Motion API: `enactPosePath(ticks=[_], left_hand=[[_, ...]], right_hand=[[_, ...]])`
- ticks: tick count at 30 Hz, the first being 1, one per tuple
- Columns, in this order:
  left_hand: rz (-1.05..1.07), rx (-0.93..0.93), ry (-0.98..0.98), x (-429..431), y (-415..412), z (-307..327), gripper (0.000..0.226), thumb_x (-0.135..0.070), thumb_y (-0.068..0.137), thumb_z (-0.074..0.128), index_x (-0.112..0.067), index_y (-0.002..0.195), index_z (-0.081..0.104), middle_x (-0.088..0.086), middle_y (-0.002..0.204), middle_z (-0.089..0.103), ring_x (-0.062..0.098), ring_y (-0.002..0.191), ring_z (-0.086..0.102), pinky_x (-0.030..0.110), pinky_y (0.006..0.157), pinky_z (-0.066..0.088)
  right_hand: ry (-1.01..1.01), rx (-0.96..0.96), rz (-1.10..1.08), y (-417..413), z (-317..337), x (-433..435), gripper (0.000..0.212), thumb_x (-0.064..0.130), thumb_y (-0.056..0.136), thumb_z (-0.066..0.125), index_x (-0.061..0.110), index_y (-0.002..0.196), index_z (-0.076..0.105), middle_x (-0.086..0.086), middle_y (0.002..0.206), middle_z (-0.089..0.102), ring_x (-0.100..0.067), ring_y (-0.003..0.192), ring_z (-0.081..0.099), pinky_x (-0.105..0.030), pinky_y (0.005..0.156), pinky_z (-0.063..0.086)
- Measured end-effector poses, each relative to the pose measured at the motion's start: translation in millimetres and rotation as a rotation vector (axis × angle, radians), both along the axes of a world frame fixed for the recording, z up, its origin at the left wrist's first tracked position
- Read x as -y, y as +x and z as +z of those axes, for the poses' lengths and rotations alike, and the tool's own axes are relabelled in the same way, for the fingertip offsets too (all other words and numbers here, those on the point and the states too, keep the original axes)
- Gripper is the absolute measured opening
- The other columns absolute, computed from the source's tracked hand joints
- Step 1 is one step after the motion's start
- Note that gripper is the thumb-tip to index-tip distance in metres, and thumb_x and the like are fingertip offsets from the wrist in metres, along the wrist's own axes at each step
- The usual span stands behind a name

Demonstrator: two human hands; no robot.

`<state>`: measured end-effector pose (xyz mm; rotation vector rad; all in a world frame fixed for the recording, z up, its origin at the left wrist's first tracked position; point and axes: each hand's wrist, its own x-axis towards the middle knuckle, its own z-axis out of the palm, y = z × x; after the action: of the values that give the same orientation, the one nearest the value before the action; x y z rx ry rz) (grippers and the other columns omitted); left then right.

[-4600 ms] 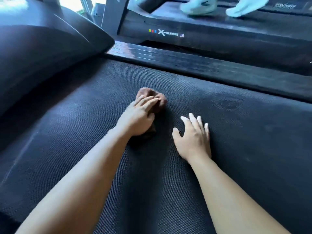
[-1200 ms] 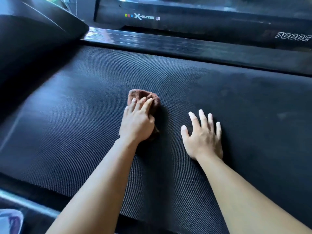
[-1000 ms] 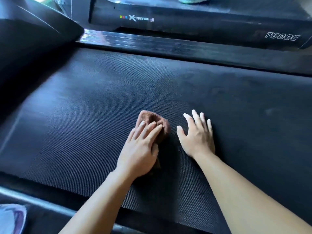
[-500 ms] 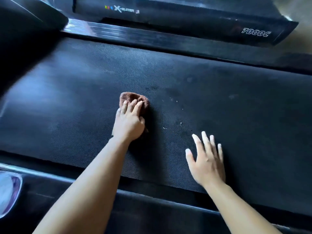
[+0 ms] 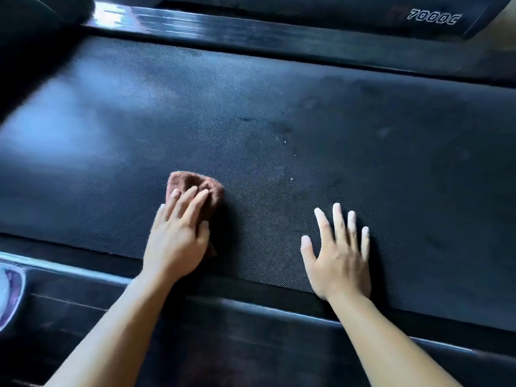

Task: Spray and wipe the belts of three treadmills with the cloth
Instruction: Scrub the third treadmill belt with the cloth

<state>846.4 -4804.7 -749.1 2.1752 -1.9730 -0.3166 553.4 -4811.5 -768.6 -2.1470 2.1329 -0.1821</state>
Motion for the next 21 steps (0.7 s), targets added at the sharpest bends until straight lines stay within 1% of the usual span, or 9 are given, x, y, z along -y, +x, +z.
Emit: enactPosePath(ticks=[3,5,7,10,13,16,18,21], left_hand=[[0.169,-0.03,0.001,35,3,-1,0.064,-0.034,0.09,0.047,-0.027,0.153,0.035,-0.001,0.162,0.03,0.027,0.152,0.017,0.046,0.123,0.017],[0.199,-0.026,-0.004,64,-8,-2,0.065,-0.034,0.091,0.047,-0.027,0.154,0.032,-0.001,0.163,0.027,0.027,0.152,0.013,0.044,0.124,0.013],[0.161,-0.015,0.009,89,-27,-2,0.066,-0.034,0.093,0.047,-0.028,0.155,0.029,-0.003,0.164,0.024,0.026,0.153,0.011,0.045,0.123,0.013],[0.028,-0.017,-0.001,101,-67,0,0.065,-0.035,0.092,0.044,-0.028,0.155,0.029,-0.004,0.164,0.024,0.026,0.153,0.012,0.046,0.123,0.013],[-0.124,-0.02,-0.046,74,-102,0,0.067,-0.037,0.087,0.038,-0.028,0.153,0.034,-0.005,0.162,0.03,0.025,0.152,0.019,0.045,0.123,0.017],[-0.233,-0.02,-0.084,28,-109,-3,0.065,-0.035,0.085,0.044,-0.028,0.15,0.04,-0.005,0.158,0.038,0.024,0.15,0.026,0.044,0.12,0.02],[-0.229,0.003,-0.091,3,-95,-5,0.064,-0.036,0.086,0.043,-0.028,0.149,0.042,-0.004,0.156,0.041,0.024,0.148,0.029,0.044,0.12,0.021],[-0.129,0.007,-0.062,-17,-58,-7,0.065,-0.039,0.087,0.04,-0.03,0.151,0.039,-0.004,0.158,0.038,0.024,0.149,0.026,0.047,0.12,0.02]], right_hand=[[-0.011,0.012,-0.012,2,-1,1,0.066,0.057,0.091,0.029,0.029,0.151,0.035,-0.005,0.164,0.021,-0.031,0.15,0.017,-0.056,0.12,0.013],[-0.012,0.01,-0.017,2,-1,1,0.066,0.057,0.091,0.029,0.03,0.151,0.034,-0.004,0.164,0.02,-0.03,0.151,0.016,-0.056,0.12,0.012],[-0.005,0.019,-0.018,2,-1,2,0.067,0.058,0.09,0.028,0.031,0.152,0.033,-0.003,0.164,0.018,-0.029,0.151,0.014,-0.055,0.121,0.01],[-0.001,0.026,-0.024,2,-1,1,0.067,0.058,0.09,0.027,0.033,0.152,0.031,-0.001,0.165,0.015,-0.027,0.152,0.012,-0.053,0.121,0.008],[0.009,0.025,-0.028,1,0,2,0.067,0.058,0.089,0.026,0.034,0.152,0.03,0.001,0.165,0.013,-0.026,0.152,0.01,-0.053,0.122,0.007],[0.006,0.031,-0.028,1,-1,3,0.068,0.058,0.088,0.028,0.034,0.151,0.03,0.001,0.165,0.014,-0.026,0.152,0.01,-0.053,0.122,0.007],[0.004,0.036,-0.031,1,-1,3,0.067,0.058,0.088,0.028,0.034,0.151,0.031,0.0,0.165,0.015,-0.026,0.152,0.01,-0.053,0.122,0.007],[-0.003,0.043,-0.029,0,-1,2,0.067,0.059,0.089,0.028,0.033,0.151,0.032,0.0,0.165,0.015,-0.026,0.152,0.011,-0.052,0.122,0.007]])
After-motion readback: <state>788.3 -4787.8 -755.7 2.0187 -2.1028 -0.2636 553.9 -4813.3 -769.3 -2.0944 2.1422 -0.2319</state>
